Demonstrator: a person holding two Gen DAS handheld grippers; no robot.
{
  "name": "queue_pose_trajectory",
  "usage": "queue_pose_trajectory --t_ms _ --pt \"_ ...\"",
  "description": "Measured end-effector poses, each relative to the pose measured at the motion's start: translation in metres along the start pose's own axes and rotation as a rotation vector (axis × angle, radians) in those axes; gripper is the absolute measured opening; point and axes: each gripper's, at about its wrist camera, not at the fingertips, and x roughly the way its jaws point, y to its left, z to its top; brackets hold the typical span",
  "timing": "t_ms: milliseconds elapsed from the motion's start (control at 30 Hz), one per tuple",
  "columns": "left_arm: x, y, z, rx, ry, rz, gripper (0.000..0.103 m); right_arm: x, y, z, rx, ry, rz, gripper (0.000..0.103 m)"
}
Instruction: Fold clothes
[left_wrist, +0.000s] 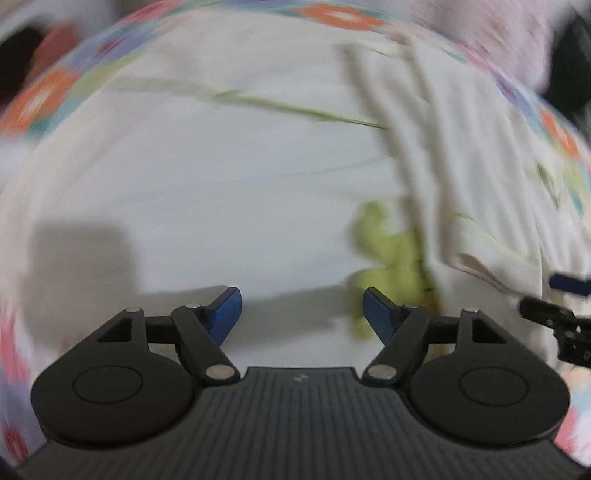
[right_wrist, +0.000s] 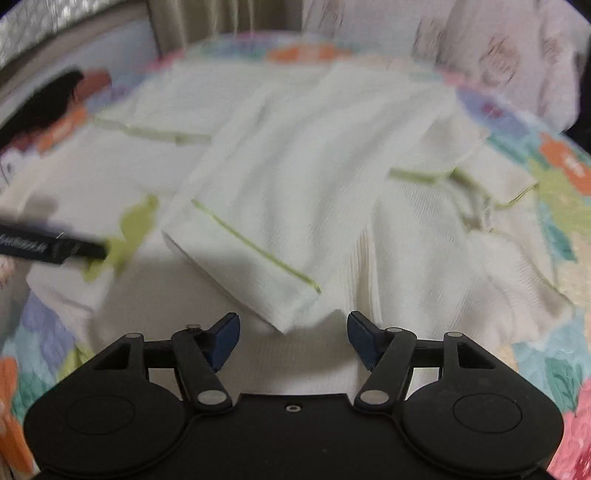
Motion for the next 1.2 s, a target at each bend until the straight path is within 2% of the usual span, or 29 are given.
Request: queue_pose_trajectory --t_ms 100,200,300,367,433,500,533,567,633,667,700,733,767,833,867,933,967,1000,1067,1167,1200 --pt "-0.025 0.058 -0.013 -0.224 -0.047 -0.004 0.072 -0.02 0.019 -0.002 -0.041 -0.12 0.067 0.07" --pt "-0.048 0.104 -0.025 -0.388 -0.126 0.038 0.073 -0.023 0.048 -0.005 -0.171 -0.168 0.137 0.07" --pt "-0.053 0.139 -0.028 -0.478 -0.167 0.083 0.074 -0.015 0.075 -0.008 -0.257 -0.15 0.218 0.07" --pt "-0.05 0.159 -0.029 -0.548 -0.176 0.087 0.074 -0.008 0.087 -0.013 -0.273 -0.129 0.262 0.07" --pt "-0.043 0.167 -0.033 -0.587 -0.188 0.13 0.074 -0.001 0.098 -0.018 -0.288 -0.109 0.285 0.071" --pt "-0.036 0.168 -0.032 -0.589 -0.197 0.192 0.074 0.0 0.107 -0.027 -0.3 -0.097 0.263 0.071" --pt "-0.03 0.165 -0.031 -0.582 -0.19 0.195 0.077 0.001 0.109 -0.031 -0.309 -0.099 0.242 0.071" --pt "-0.025 0.167 -0.028 -0.588 -0.183 0.177 0.085 0.002 0.11 -0.035 -0.319 -0.101 0.22 0.071" --pt "-0.021 0.171 -0.027 -0.65 -0.227 0.115 0.088 0.002 0.114 -0.042 -0.358 -0.113 0.184 0.071" --pt "-0.021 0.174 -0.026 -0.688 -0.26 0.082 0.083 0.001 0.117 -0.045 -0.397 -0.124 0.169 0.071" --pt "-0.02 0.177 -0.026 -0.728 -0.292 0.046 0.071 0.004 0.122 -0.047 -0.445 -0.133 0.15 0.071" --pt "-0.02 0.181 -0.026 -0.77 -0.314 0.006 0.043 0.006 0.126 -0.05 -0.5 -0.141 0.125 0.071" --pt "-0.019 0.183 -0.026 -0.792 -0.32 -0.034 0.032 0.006 0.129 -0.051 -0.541 -0.151 0.106 0.071" --pt "-0.014 0.183 -0.025 -0.802 -0.315 -0.105 0.028 0.006 0.135 -0.049 -0.588 -0.177 0.078 0.071" --pt "-0.014 0.181 -0.025 -0.796 -0.318 -0.104 0.017 0.007 0.137 -0.047 -0.59 -0.182 0.075 0.07" --pt "-0.015 0.176 -0.024 -0.763 -0.33 -0.07 0.005 0.011 0.137 -0.043 -0.577 -0.174 0.085 0.061" --pt "-0.018 0.174 -0.024 -0.752 -0.347 -0.06 0.004 0.012 0.135 -0.041 -0.551 -0.173 0.099 0.039" --pt "-0.021 0.172 -0.023 -0.742 -0.369 -0.055 0.003 0.012 0.134 -0.04 -0.524 -0.173 0.113 0.008" --pt "-0.03 0.169 -0.021 -0.71 -0.408 -0.037 0.003 0.007 0.132 -0.042 -0.483 -0.167 0.134 0.009" --pt "-0.045 0.162 -0.019 -0.646 -0.459 0.042 0.003 -0.005 0.132 -0.049 -0.43 -0.156 0.157 0.009" --pt "-0.045 0.166 -0.018 -0.649 -0.455 0.033 0.003 -0.007 0.131 -0.051 -0.412 -0.149 0.166 0.009"
